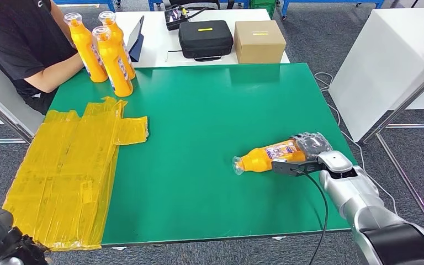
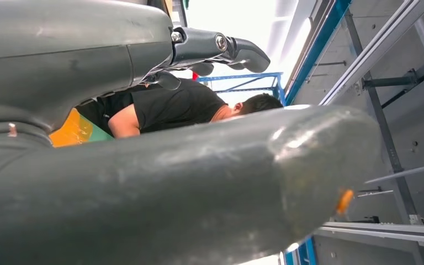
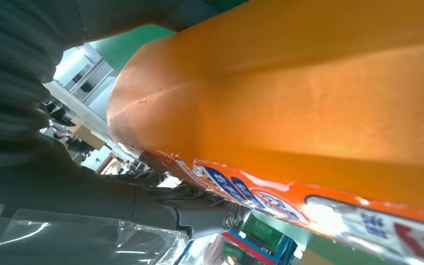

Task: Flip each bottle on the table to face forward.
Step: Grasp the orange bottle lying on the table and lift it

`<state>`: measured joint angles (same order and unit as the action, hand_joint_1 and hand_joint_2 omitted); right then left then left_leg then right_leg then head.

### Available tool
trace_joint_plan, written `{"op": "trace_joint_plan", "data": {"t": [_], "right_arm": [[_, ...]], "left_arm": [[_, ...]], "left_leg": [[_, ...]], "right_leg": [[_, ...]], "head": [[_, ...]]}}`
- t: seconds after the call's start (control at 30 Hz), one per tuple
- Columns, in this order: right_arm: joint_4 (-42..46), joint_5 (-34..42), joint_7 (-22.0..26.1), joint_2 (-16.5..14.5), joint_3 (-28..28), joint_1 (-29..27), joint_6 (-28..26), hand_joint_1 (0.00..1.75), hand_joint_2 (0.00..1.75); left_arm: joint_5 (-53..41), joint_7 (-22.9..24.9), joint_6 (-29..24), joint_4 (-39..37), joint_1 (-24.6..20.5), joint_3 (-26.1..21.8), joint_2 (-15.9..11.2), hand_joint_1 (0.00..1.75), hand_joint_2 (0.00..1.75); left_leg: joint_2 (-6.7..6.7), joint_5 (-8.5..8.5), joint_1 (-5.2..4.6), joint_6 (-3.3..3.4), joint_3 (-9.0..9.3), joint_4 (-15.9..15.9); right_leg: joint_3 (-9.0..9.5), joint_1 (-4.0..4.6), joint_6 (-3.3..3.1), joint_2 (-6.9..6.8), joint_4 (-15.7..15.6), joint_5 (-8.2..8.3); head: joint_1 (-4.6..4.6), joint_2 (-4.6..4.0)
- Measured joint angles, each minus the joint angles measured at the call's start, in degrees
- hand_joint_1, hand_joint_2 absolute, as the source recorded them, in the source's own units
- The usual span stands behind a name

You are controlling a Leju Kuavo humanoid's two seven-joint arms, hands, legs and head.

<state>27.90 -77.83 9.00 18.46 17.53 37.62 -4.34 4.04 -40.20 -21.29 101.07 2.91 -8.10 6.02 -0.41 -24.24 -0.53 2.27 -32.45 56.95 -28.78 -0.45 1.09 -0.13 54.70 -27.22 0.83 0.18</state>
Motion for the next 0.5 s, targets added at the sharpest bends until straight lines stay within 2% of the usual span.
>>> {"op": "trace_joint_plan", "data": {"t": [0.23,0.3,0.43,0.5], "right_arm": [[-0.03,1.17,0.08,0.35,0.48,-0.28,0.36,1.75,1.75],[0.09,2.57,0.05,0.28,0.54,-0.92,-1.18,1.75,1.75],[3.61,9.99,1.37,-1.19,-1.52,-4.99,-7.76,1.75,1.75],[9.49,14.78,2.13,-2.24,-2.92,-8.39,-7.07,1.75,1.75]], "left_arm": [[-0.04,0.00,0.25,-0.13,-0.12,-0.47,0.02,0.00,0.00],[-0.22,0.00,0.05,-0.12,0.03,-0.52,0.08,0.00,0.00],[0.02,0.06,-0.05,-0.26,1.95,-0.54,0.54,0.00,0.00],[1.57,0.95,1.14,-1.31,3.22,-0.34,0.68,0.00,0.00]], "left_leg": [[0.00,-0.01,0.00,0.01,0.01,0.04],[-0.01,-0.01,0.00,0.01,0.01,0.04],[0.04,-0.01,0.00,0.02,-0.03,0.05],[0.11,-0.03,-0.01,0.03,-0.06,0.05]], "right_leg": [[0.03,0.00,0.01,0.00,-0.01,0.01],[0.18,0.01,0.01,-0.02,-0.01,0.01],[0.67,0.05,0.08,0.03,0.00,0.06],[0.61,0.06,0.10,0.12,0.00,0.08]], "head": [[-0.01,0.01],[0.01,0.01],[0.01,-0.01],[0.01,0.00]]}}
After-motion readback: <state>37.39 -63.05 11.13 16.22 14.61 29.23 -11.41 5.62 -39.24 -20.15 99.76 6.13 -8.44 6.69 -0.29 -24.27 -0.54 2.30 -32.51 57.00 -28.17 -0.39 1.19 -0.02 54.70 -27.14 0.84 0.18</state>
